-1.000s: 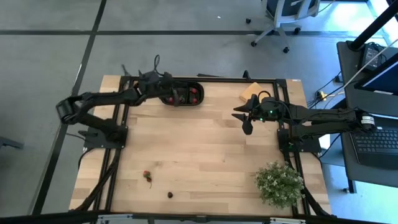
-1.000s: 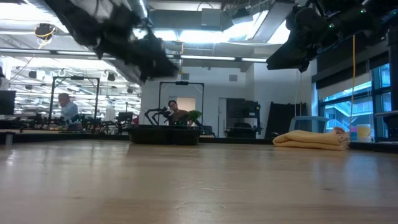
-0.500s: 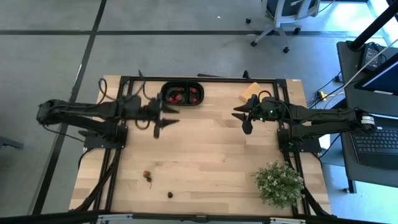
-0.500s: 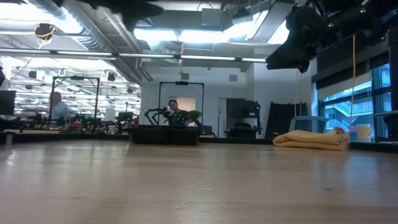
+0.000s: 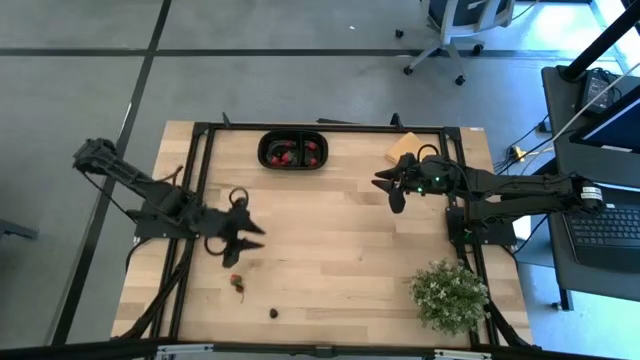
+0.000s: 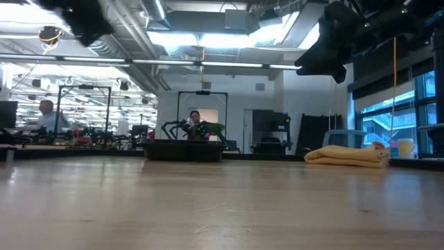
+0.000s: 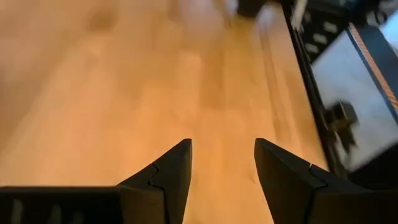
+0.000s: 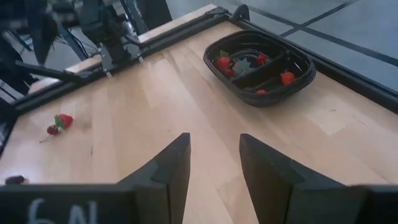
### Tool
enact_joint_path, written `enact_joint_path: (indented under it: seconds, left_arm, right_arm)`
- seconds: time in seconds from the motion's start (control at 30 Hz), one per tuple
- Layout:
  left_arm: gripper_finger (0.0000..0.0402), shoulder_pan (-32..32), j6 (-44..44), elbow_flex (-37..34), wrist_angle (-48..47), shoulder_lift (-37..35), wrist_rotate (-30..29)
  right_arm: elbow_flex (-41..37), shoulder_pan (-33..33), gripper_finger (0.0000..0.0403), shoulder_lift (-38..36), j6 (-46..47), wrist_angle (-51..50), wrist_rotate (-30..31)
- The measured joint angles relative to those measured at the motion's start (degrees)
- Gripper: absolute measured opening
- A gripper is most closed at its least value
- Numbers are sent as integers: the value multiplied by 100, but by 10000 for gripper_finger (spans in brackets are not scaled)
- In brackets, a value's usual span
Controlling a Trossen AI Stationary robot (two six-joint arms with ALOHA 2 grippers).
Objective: Pick and placing Produce into tupperware
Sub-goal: Put the red cherry into the black bin
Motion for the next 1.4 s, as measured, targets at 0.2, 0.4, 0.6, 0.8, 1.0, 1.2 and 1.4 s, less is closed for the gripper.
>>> enact_joint_path:
  seconds: [0.2, 0.4, 0.6, 0.8, 1.0, 1.2, 1.4]
  left_arm:
    - [167, -804, -1132, -2, -242, 589, 266]
    - [167, -1372, -1602, 202, -555, 1613, 726]
    - [167, -1914, -1453, 993, -1579, 2772, 1124]
    - [167, -2084, -1775, 1284, -1574, 3471, 2032]
    - [167, -2062, -1917, 1292, -1194, 3624, 2239]
    - [167, -1933, -1903, 1292, -1113, 3624, 2216]
    - [167, -1732, -1246, 1292, -1084, 3624, 2157]
  right_arm:
    - [0, 0, 141, 1, 154, 29, -3]
    - [0, 0, 141, 2, 142, 25, -3]
    - [0, 0, 141, 0, 138, 19, -3]
    - [0, 0, 141, 2, 120, 2, -3]
    - [0, 2, 141, 1, 99, -51, -5]
    - [0, 2, 141, 2, 99, -53, -5]
    - [0, 2, 141, 2, 99, -100, -5]
